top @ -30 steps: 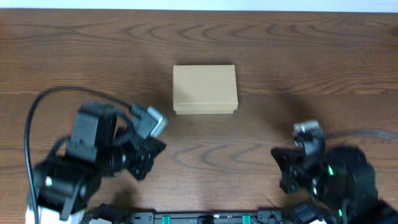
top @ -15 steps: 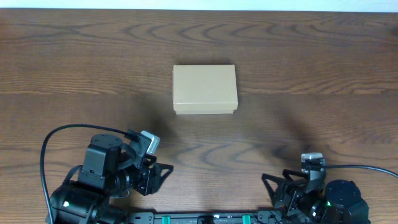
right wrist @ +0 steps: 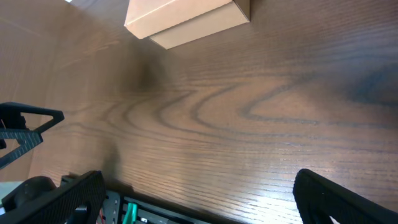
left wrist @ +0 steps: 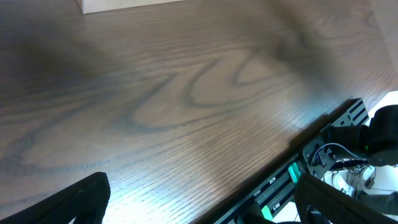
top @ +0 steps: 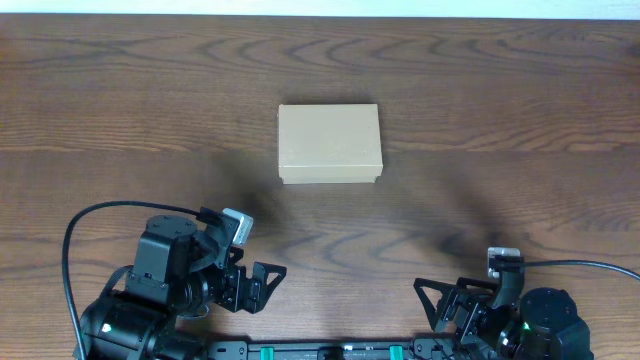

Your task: Pack container

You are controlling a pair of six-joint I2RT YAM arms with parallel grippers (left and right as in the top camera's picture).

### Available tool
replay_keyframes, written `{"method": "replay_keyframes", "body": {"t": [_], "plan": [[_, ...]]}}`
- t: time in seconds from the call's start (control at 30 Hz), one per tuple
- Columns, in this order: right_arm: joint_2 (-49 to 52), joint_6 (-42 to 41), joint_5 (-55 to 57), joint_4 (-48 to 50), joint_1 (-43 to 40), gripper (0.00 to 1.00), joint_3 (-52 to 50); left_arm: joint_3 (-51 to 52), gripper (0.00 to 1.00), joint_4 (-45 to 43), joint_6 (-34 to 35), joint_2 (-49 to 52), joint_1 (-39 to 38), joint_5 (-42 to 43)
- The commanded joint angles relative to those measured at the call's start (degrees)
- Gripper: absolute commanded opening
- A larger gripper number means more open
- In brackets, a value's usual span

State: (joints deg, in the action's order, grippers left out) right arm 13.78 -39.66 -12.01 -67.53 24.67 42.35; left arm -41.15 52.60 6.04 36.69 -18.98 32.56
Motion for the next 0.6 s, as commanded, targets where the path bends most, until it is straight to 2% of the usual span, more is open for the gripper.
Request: {"method": "replay_keyframes", "body": {"t": [0.0, 0.2, 0.33, 0.47, 0.57], "plan": [[-0.4, -1.0, -0.2, -0.1, 0.4, 0.99, -0.5, 0.0, 0.95, 0.0, 0.4, -0.2, -0.2, -0.7], [-0.4, -1.0, -0.2, -0.2, 0.4, 0.99, -0.5, 0.0, 0.95, 0.0, -0.1, -0.2, -0.2, -1.2], [-0.4, -1.0, -0.2, -0.2, 0.4, 0.99, -0.5, 0.1, 0.96, -1.1, -1.8, -0.5, -0.2, -10.1], [-0.4, -1.0, -0.2, -0.2, 0.4, 0.99, -0.5, 3.5, 0.95, -7.5, -2.6, -3.6, 0.0, -18.7], [-0.4, -1.0, -0.2, -0.2, 0.4, 0.99, -0.5, 9.3, 0.95, -13.2, -6.3, -8.5, 0.7, -20.3]]}}
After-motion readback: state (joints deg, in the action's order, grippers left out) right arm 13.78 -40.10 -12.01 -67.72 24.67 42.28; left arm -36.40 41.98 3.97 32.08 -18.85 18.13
